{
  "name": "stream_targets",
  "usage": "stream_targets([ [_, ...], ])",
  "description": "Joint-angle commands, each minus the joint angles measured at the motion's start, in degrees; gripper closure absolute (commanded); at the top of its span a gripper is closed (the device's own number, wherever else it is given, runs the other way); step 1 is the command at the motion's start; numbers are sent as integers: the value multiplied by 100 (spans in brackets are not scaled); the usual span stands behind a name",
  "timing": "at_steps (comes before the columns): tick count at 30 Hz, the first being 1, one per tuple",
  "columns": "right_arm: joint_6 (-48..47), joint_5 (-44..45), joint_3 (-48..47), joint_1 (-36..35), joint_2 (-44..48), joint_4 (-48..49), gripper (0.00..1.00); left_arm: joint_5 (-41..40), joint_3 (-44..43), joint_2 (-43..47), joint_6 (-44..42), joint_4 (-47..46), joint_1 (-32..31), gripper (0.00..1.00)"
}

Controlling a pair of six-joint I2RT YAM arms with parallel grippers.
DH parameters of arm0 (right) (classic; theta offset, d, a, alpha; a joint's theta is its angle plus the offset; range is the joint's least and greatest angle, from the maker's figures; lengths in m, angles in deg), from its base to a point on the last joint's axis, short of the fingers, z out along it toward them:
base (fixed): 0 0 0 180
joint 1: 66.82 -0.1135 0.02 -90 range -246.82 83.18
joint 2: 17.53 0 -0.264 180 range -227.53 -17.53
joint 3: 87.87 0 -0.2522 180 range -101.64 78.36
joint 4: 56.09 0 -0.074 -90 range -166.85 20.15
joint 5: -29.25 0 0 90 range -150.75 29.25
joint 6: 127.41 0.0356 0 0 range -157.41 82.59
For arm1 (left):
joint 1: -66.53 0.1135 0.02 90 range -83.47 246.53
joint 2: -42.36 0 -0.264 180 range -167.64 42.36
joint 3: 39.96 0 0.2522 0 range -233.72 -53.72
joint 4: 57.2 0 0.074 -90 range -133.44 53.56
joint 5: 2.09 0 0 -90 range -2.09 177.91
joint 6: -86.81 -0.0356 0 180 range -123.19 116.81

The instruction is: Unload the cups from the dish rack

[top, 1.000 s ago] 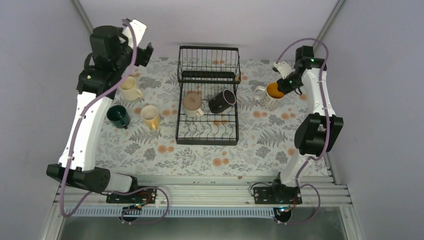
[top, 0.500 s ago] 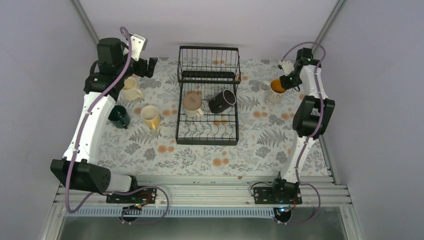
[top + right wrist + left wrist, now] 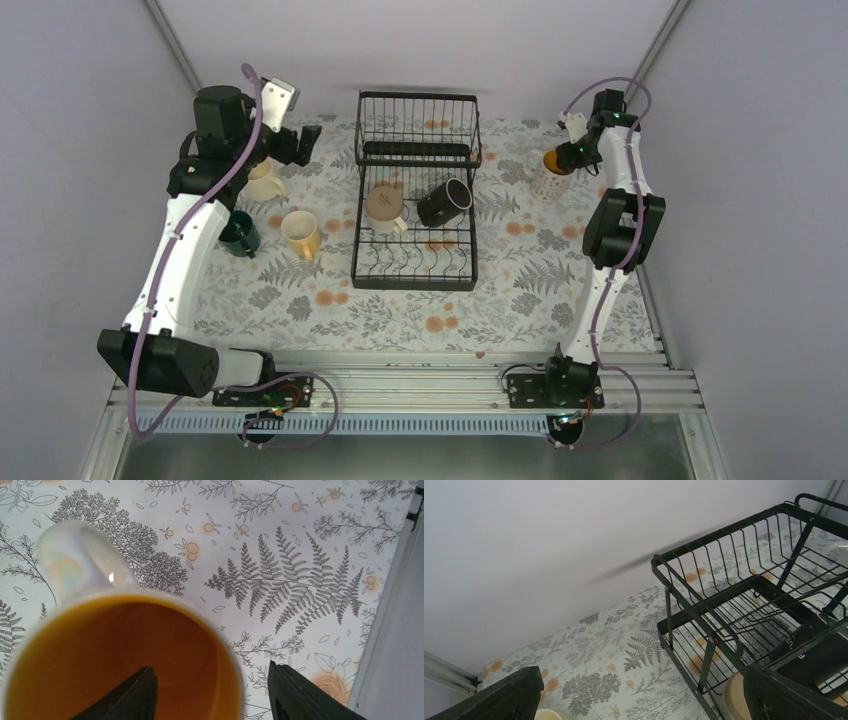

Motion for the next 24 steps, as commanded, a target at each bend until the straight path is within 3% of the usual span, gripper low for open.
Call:
stream_targets([
  [1, 10, -66, -8, 41, 485, 336, 39, 264, 11, 96, -176, 31, -78, 0],
  [6, -27, -93, 122, 1, 980, 314, 34, 320, 57, 175, -347, 122, -269, 0],
  [10, -165, -359, 411, -118, 1607, 146, 32, 280, 274, 310, -641, 271, -815, 0],
  [16, -865, -1237, 1887, -561, 2920, 79, 33, -45, 851, 524, -734, 210, -1497, 0],
  [24, -1445, -2427, 4290, -817, 4436, 777, 36, 441, 1348, 664, -975, 185, -1867, 0],
])
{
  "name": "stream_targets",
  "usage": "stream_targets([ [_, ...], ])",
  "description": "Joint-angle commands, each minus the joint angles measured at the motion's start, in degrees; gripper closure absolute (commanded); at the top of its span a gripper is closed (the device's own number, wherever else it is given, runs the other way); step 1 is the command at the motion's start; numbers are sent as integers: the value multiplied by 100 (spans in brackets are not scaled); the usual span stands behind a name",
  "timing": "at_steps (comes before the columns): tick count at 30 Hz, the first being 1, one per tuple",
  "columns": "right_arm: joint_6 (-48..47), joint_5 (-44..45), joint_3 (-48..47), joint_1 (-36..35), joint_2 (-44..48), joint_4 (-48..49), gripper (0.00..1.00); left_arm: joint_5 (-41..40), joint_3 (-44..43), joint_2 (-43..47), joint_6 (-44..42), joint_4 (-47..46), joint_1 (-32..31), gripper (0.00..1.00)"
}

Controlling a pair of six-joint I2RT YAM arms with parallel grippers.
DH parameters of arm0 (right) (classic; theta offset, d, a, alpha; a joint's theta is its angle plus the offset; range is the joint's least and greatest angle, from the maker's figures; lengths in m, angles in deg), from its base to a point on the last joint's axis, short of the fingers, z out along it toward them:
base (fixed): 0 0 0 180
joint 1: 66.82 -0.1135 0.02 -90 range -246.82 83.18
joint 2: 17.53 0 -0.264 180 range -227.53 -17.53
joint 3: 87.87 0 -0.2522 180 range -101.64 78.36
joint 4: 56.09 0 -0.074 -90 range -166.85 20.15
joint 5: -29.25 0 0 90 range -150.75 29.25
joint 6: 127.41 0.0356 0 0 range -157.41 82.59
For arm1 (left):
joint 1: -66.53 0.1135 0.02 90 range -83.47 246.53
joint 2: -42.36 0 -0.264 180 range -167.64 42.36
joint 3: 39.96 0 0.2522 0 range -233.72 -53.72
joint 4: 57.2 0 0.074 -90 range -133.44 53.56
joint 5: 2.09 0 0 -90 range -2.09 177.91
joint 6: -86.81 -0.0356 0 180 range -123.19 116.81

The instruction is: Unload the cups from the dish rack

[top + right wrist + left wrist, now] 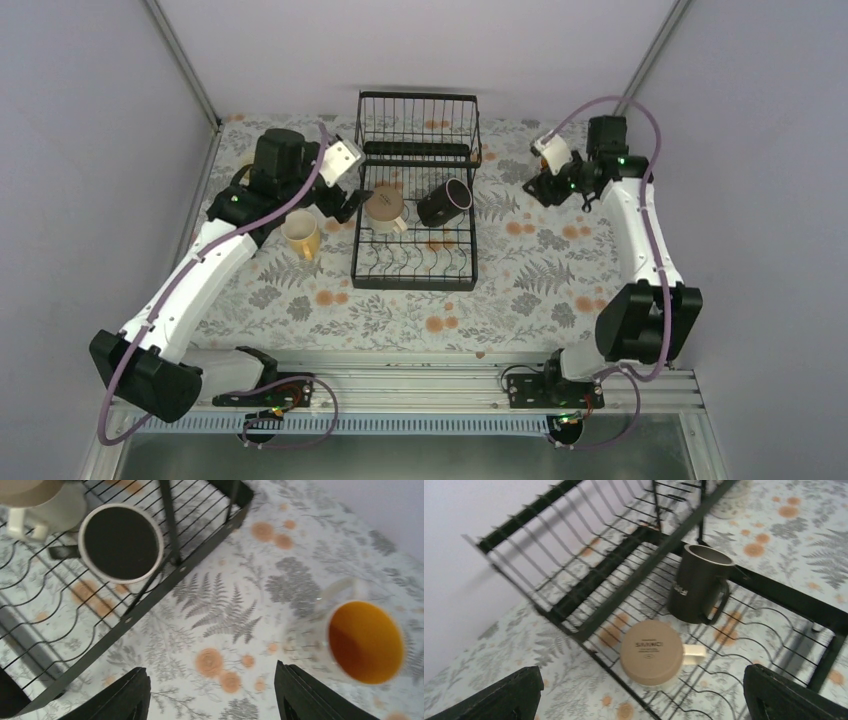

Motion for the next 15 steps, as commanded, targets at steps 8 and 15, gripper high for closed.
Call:
stream_targets([
  [8, -382, -966, 2044, -212, 958, 859, 38, 825, 558, -230, -754, 113, -1062, 1],
  [15, -173, -976, 2500, -224, 1425, 1072, 40, 449, 642, -1015, -769, -320, -1538, 5],
])
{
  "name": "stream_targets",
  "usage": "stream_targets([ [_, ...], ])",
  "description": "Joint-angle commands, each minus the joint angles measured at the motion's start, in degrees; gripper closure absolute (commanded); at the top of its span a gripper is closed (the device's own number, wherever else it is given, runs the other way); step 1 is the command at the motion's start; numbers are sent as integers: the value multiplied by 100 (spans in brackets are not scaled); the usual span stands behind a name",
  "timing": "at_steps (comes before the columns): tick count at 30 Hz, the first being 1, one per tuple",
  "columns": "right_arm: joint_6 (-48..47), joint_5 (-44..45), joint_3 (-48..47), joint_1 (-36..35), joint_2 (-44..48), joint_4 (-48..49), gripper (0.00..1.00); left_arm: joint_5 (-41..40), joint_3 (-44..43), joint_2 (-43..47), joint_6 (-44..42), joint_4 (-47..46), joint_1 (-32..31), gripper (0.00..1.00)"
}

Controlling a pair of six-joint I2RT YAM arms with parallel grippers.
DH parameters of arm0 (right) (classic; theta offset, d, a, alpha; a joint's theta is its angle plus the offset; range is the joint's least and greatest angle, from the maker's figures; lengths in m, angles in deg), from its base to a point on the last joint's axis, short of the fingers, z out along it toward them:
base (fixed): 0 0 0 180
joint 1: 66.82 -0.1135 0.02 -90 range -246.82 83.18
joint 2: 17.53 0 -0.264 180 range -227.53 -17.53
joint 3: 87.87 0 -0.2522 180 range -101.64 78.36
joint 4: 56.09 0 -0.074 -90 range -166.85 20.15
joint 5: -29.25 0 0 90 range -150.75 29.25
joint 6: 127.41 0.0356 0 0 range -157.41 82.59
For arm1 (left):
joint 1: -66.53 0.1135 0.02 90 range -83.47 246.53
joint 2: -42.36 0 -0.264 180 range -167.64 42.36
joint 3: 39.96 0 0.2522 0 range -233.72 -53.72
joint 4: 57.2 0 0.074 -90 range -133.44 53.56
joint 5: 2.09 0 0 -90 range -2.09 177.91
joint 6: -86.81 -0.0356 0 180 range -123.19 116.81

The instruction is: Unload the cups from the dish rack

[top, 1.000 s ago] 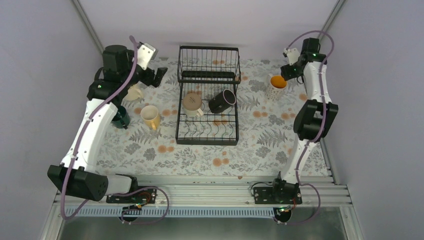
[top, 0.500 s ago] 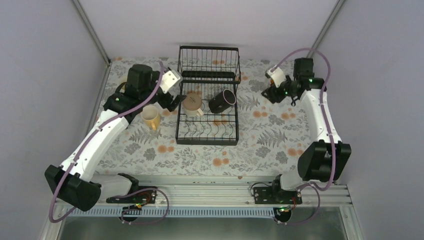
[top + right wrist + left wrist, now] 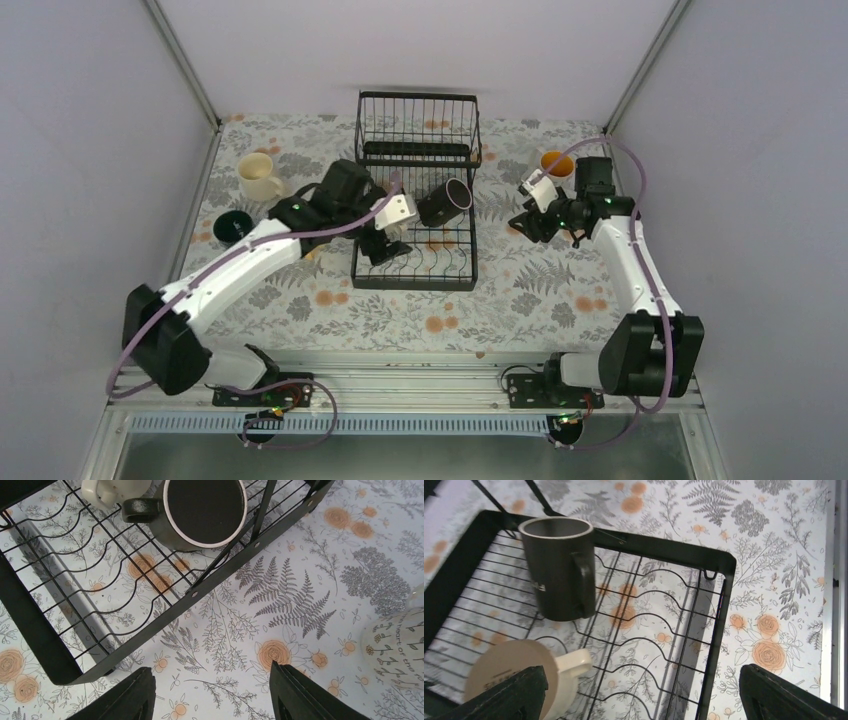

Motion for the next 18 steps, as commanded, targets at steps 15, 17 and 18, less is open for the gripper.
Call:
stream_targets([
  [15, 364, 277, 1028, -50, 773, 883, 45, -662, -715, -2278, 1298, -1783, -343, 0],
  [17, 364, 328, 1092, -53, 778, 927, 45, -578, -740, -2426, 1328, -1948, -363, 0],
  [18, 362, 355, 1114, -56, 778, 947, 45, -583, -744, -2481, 1372, -2023, -383, 0],
])
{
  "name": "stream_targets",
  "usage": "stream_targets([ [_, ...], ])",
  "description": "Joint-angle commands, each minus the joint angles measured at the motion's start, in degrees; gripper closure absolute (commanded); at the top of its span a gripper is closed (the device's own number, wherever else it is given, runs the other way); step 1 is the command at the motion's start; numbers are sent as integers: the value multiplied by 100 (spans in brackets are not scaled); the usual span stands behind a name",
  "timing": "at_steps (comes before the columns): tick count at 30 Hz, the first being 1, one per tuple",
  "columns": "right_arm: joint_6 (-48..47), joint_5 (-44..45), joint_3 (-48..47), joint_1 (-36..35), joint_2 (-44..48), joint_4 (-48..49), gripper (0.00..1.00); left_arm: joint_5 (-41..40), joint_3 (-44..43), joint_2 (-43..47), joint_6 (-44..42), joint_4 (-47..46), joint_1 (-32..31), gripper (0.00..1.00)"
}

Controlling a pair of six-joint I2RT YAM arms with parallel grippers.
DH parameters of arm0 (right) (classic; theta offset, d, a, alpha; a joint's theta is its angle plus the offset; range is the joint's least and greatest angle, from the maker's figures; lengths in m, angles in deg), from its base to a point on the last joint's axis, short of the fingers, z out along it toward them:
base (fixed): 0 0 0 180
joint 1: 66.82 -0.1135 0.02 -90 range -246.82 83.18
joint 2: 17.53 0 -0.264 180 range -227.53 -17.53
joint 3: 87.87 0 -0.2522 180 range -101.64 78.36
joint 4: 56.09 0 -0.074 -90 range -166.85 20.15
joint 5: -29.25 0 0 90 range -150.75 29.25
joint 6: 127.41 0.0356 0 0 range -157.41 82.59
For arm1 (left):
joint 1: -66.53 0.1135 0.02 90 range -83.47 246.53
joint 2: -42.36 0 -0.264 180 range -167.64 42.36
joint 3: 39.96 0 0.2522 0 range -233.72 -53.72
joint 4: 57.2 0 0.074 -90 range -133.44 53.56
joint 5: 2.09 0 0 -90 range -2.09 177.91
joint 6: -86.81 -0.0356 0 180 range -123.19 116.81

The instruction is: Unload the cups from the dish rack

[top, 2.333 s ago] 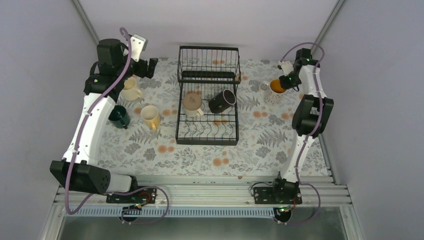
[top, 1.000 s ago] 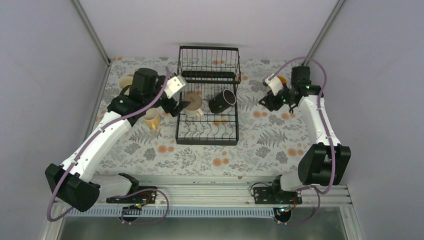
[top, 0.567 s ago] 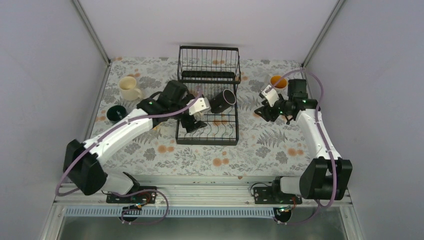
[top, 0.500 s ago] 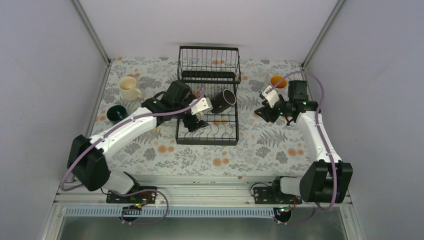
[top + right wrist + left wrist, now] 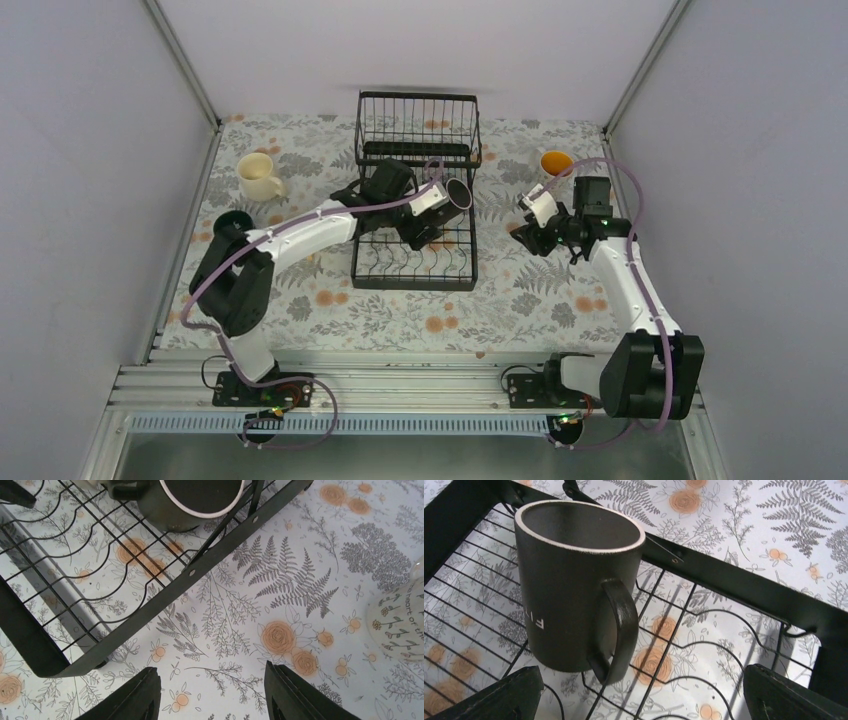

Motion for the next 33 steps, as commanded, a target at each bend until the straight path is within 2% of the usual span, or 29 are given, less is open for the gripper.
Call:
stream_targets([
  [1, 72, 132, 138, -50, 95, 261, 45, 51, -205, -253, 324, -578, -74, 0],
  [7, 133, 128, 189, -49, 41, 378, 46, -516, -194, -645, 586, -808, -224, 1],
  [10, 170, 79, 211, -52, -16, 447, 46, -886, -124, -737, 713, -986, -290, 7],
  [13, 184, 56, 229, -49, -76, 488, 46, -1204, -161, -854, 792, -1052, -308, 23],
  [23, 168, -51, 300, -51, -80, 481, 47, -1526, -348, -1081, 876, -994, -325, 33],
  [24, 166, -72, 304, -49, -63, 460, 47, -1527, -359, -1102, 883, -985, -328, 36],
  [29, 134, -63, 358, -49, 52, 404, 47, -1492, -450, -1062, 847, -908, -339, 68],
  [33, 85, -50, 344, -42, 101, 307, 47, -1283, -371, -780, 789, -904, -364, 80],
])
